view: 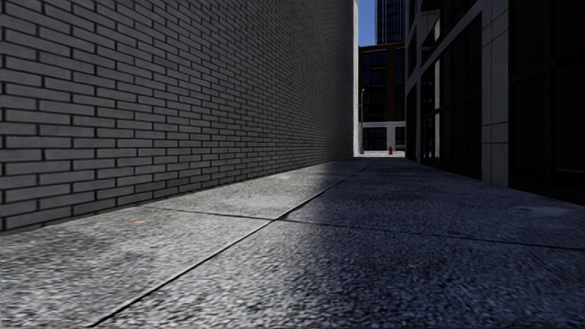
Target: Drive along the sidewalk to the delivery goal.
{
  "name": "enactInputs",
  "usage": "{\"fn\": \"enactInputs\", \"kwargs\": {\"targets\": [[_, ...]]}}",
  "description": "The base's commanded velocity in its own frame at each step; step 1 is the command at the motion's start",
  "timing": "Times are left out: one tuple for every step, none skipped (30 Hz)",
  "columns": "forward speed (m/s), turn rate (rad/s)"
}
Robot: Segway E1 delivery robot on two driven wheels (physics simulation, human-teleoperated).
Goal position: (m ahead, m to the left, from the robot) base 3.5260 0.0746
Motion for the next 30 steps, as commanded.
{"fn": "enactInputs", "kwargs": {"targets": [[1.94, -0.21], [1.92, -0.22], [1.89, -0.22], [1.89, -0.22], [1.88, -0.18], [1.88, -0.12], [1.88, -0.11], [1.88, -0.11], [1.87, -0.22], [1.89, -0.37], [1.91, -0.43], [1.91, -0.43], [2.00, -0.46], [2.00, -0.48], [2.00, -0.48], [2.00, -0.48], [2.00, -0.48], [2.00, -0.48], [2.00, -0.48], [2.00, -0.48], [2.00, -0.48], [2.00, -0.48], [2.00, -0.41], [2.00, -0.41], [2.00, 0.00], [2.00, 0.00], [2.00, 0.00], [2.00, 0.00], [2.00, 0.00], [1.98, 0.00]]}}
